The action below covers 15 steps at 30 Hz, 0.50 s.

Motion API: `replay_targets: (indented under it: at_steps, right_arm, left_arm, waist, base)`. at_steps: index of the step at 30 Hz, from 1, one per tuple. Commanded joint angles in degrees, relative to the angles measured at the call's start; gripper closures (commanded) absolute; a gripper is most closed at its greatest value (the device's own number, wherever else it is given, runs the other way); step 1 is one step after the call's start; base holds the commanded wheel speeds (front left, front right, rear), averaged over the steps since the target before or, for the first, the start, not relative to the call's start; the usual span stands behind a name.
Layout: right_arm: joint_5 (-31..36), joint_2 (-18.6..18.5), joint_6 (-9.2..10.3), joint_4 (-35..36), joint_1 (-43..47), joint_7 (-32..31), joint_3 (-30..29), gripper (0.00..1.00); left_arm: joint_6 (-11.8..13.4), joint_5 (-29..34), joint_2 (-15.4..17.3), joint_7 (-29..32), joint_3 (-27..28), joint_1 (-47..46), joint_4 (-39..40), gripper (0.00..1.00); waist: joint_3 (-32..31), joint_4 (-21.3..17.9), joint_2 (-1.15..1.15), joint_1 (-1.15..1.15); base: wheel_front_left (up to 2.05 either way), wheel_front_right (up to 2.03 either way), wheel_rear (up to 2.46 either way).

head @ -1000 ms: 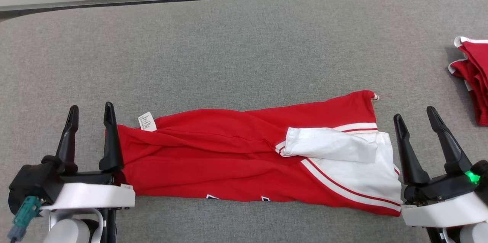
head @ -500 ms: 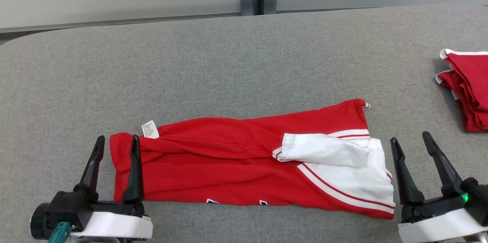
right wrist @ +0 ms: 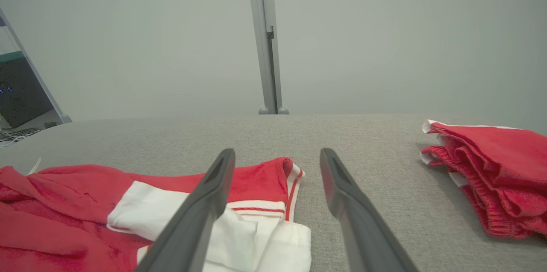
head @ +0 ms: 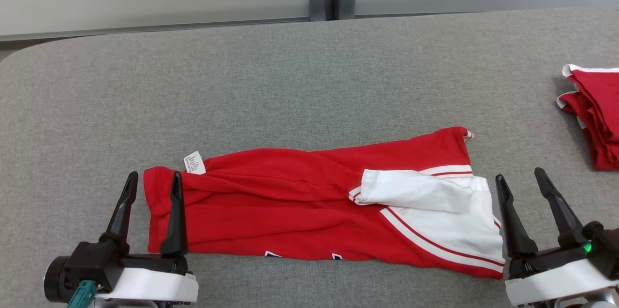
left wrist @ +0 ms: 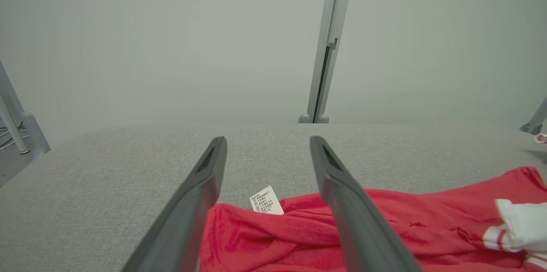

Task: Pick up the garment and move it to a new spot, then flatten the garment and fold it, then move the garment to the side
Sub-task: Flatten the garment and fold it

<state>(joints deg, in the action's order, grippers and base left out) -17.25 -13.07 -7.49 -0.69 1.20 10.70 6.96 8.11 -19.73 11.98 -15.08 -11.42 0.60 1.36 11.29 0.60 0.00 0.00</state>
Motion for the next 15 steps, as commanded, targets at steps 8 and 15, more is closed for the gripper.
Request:
replay_targets:
  at_steps: [8,15]
  right_arm:
    - [-3.3,-0.4,0.0,-12.8,-6.0,1.5,2.5,0.0]
    - [-6.9,1.2,0.0,-26.7,-11.2,0.5,6.2,0.0]
  left_arm:
    - [-1.0,0.9,-1.0,-0.1,-0.6,-3.1,-0.4,0.0]
    - [-2.4,1.5,-2.3,-0.1,-0.6,-4.9,-1.2,0.0]
  waist:
    - [2.1,1.8,0.0,0.0]
    - [3.6,3.2,0.0,0.0]
  base:
    - [0.0,0.0,0.0]
    - [0.0,0.0,0.0]
